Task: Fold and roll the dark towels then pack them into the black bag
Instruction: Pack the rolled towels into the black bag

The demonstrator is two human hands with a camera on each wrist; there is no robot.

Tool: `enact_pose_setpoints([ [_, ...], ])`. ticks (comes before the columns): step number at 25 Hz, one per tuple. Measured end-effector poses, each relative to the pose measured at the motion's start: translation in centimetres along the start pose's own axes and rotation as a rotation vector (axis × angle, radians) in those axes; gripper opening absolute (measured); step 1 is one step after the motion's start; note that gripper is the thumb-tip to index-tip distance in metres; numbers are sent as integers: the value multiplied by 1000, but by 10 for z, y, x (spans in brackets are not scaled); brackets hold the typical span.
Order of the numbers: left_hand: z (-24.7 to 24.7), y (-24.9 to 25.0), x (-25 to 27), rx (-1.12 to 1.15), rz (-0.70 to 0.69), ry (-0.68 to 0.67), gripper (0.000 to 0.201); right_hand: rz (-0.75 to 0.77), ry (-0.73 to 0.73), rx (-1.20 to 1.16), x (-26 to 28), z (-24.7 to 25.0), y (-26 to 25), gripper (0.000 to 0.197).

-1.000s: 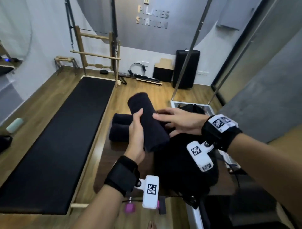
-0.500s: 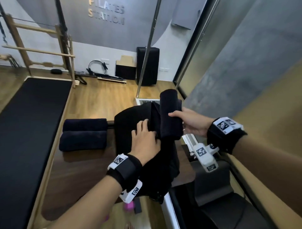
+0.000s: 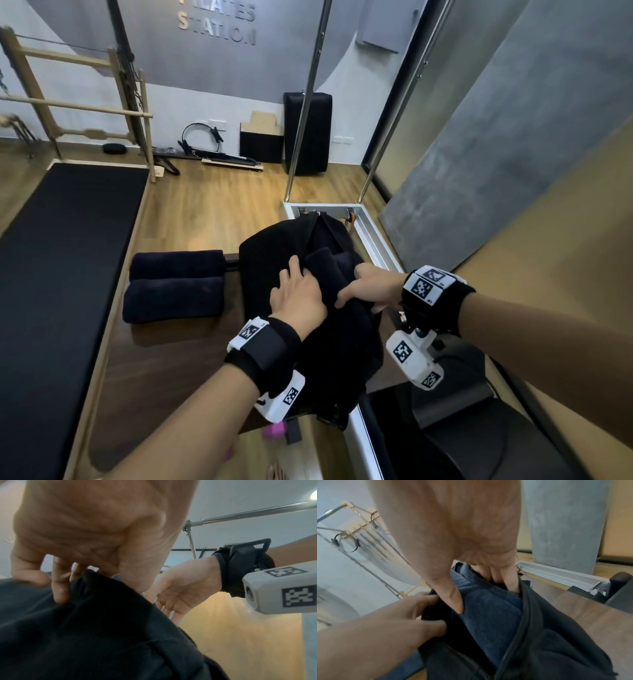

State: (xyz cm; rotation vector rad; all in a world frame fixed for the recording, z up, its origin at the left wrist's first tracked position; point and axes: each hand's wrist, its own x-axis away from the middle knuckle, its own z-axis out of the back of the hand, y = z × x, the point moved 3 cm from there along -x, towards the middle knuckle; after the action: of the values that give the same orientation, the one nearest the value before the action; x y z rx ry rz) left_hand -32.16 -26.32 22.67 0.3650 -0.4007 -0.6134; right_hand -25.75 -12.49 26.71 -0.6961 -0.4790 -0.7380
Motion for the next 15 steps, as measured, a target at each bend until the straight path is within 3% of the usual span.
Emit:
enact_pose_setpoints([
  [6, -7, -2, -7, 92, -18, -36, 104, -74, 45, 225, -1, -6, -17, 51],
  [10, -12, -3, -13, 83, -60, -76, 114, -164, -43, 349, -4, -13, -26, 101],
  [13, -12, -5, -16, 100, -96, -79, 100, -179, -3, 329, -9, -6, -27, 111],
  [15, -13, -6, -19, 115, -124, -101, 97, -176, 48, 257, -10, -8, -25, 102],
])
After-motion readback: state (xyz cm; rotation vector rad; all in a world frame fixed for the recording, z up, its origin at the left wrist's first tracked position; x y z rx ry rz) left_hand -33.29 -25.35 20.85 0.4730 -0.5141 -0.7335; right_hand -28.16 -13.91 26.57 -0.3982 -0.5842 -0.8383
